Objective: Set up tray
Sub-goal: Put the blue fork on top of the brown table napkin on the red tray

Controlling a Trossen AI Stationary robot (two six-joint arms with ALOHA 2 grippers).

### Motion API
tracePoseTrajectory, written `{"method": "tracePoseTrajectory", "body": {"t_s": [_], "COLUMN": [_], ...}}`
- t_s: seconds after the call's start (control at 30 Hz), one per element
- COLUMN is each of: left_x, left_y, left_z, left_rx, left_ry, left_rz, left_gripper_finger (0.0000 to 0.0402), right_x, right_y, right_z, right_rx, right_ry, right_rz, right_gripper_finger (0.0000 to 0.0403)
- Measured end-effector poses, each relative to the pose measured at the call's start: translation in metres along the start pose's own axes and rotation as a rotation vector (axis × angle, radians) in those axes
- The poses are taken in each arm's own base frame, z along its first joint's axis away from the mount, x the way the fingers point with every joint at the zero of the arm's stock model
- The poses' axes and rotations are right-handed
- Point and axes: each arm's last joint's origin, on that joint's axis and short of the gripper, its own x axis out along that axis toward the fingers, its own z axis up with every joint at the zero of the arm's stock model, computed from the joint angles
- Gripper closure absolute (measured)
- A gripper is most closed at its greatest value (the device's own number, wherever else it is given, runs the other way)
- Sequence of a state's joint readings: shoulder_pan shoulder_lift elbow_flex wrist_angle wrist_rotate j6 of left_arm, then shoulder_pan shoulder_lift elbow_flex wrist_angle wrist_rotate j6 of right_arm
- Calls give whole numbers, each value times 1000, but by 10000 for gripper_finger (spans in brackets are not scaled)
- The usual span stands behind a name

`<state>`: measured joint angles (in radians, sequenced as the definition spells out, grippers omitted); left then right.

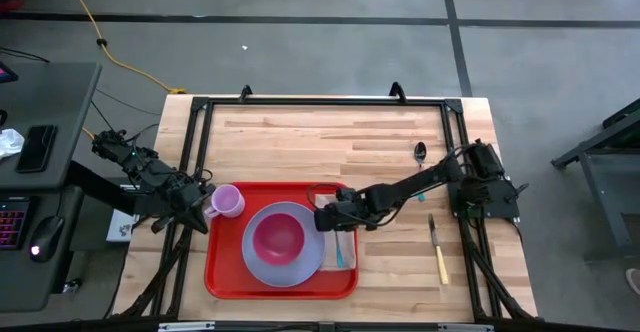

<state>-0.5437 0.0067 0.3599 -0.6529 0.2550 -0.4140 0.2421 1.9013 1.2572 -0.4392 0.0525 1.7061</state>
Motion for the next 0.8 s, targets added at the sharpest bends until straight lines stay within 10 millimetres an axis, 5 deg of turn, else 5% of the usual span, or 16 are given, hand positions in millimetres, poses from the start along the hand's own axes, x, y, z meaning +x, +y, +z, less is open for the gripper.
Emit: {"method": "tracePoseTrajectory", "body": {"t_s": [0.8], "left_x": [0], "left_y": [-1], "left_z": [0], "left_rx": [-1], "left_ry": [11], "left_rz": [-24], "left_gripper_finger": [353], "right_x": [0], "right_y": [-5], "right_z": [6], "right_rx": [-2], "right_ry": [-37], "right_rz": [-60], "right_gripper_finger": [391]}}
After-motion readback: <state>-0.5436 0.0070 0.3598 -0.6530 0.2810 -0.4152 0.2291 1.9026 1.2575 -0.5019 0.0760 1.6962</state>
